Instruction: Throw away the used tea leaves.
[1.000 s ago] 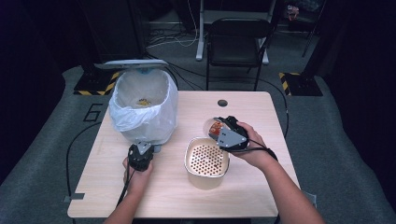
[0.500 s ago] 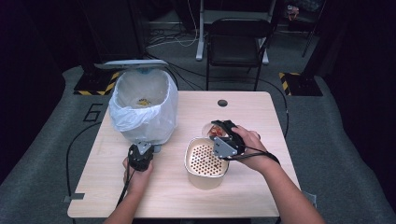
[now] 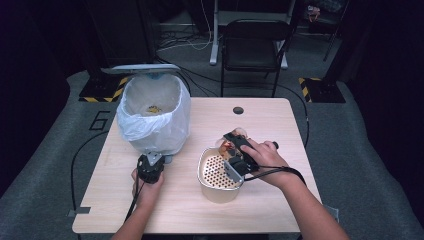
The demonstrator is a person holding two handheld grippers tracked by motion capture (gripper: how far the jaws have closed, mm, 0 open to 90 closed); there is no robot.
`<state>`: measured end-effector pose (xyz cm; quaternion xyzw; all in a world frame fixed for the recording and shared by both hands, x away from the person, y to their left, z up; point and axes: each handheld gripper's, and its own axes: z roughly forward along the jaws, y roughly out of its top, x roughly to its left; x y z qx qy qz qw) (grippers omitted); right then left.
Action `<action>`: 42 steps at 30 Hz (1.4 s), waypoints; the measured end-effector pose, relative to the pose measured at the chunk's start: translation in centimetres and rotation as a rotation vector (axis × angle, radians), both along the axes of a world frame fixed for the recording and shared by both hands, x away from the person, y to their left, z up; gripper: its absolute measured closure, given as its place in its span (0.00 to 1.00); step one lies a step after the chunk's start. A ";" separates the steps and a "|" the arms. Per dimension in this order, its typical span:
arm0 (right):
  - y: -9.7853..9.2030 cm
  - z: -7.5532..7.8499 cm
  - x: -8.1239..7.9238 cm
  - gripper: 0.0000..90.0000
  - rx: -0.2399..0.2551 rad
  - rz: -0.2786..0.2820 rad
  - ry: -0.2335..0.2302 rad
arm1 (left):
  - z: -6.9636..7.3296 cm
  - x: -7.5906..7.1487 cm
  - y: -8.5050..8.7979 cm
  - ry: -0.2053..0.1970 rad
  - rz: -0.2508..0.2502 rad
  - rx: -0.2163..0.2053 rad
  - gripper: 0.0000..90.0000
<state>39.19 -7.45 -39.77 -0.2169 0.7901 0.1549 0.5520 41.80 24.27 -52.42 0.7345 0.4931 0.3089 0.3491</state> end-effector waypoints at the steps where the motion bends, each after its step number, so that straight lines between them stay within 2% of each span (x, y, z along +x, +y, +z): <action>1: 0.1 -0.2 -0.2 0.48 -0.015 0.008 -0.009 | 0.0 0.1 0.0 -0.022 0.005 0.009 0.99; 3: 0.4 -0.4 -0.4 0.48 -0.041 0.024 -0.045 | 0.0 0.1 0.0 -0.020 0.004 0.008 0.99; 4: 0.4 -0.6 -0.5 0.48 -0.040 0.017 -0.043 | 0.0 0.1 0.0 -0.020 0.004 0.008 0.99; 5: 0.5 -0.6 -0.6 0.48 -0.074 0.031 -0.070 | -0.1 0.1 -0.1 -0.016 0.009 -0.012 0.99; 7: 0.8 -0.9 -0.9 0.48 -0.126 0.051 -0.136 | -0.1 0.1 -0.1 -0.016 0.008 -0.012 0.99; 8: 0.9 -1.0 -1.1 0.48 -0.140 0.057 -0.153 | -0.1 0.1 -0.1 -0.015 0.008 -0.012 0.99; 9: 1.0 -0.9 -1.2 0.48 -0.177 0.073 -0.177 | -0.1 0.1 -0.1 -0.016 0.008 -0.012 0.99; 12: 1.3 -1.0 -1.7 0.48 -0.236 0.106 -0.259 | 0.0 0.1 0.0 -0.011 0.003 -0.003 0.99; 15: 1.5 -1.1 -2.2 0.48 -0.268 0.140 -0.320 | 0.0 0.0 0.0 -0.010 0.003 -0.002 0.99; 17: 1.5 -1.5 -2.2 0.48 -0.293 0.157 -0.327 | 0.0 0.0 0.0 -0.010 0.003 -0.002 0.99; 18: 1.5 -1.6 -2.3 0.48 -0.308 0.167 -0.348 | 0.0 0.0 0.0 -0.011 0.003 -0.002 0.99; 19: 1.4 -1.9 -2.4 0.48 -0.349 0.171 -0.336 | 0.0 0.0 0.0 -0.010 0.003 -0.003 0.99; 21: 1.5 -1.9 -2.4 0.48 -0.386 0.190 -0.377 | 0.0 0.1 0.0 -0.010 0.002 -0.002 0.99; 25: 1.5 -2.0 -2.6 0.48 -0.396 0.206 -0.392 | 0.0 0.0 0.0 -0.009 0.003 -0.003 0.99; 26: 1.3 -2.4 -2.6 0.48 -0.342 0.179 -0.374 | 0.0 0.0 -0.1 -0.009 0.004 -0.003 0.99; 28: 1.5 -2.2 -2.6 0.48 -0.350 0.193 -0.388 | 0.0 0.0 -0.1 -0.010 0.003 -0.002 0.99; 39: 1.5 -1.9 -2.5 0.48 -0.340 0.189 -0.371 | 0.0 0.0 -0.1 -0.010 0.003 -0.002 0.99; 42: 1.6 -1.8 -2.5 0.48 -0.360 0.197 -0.362 | 0.0 0.0 -0.1 -0.010 0.003 -0.002 0.99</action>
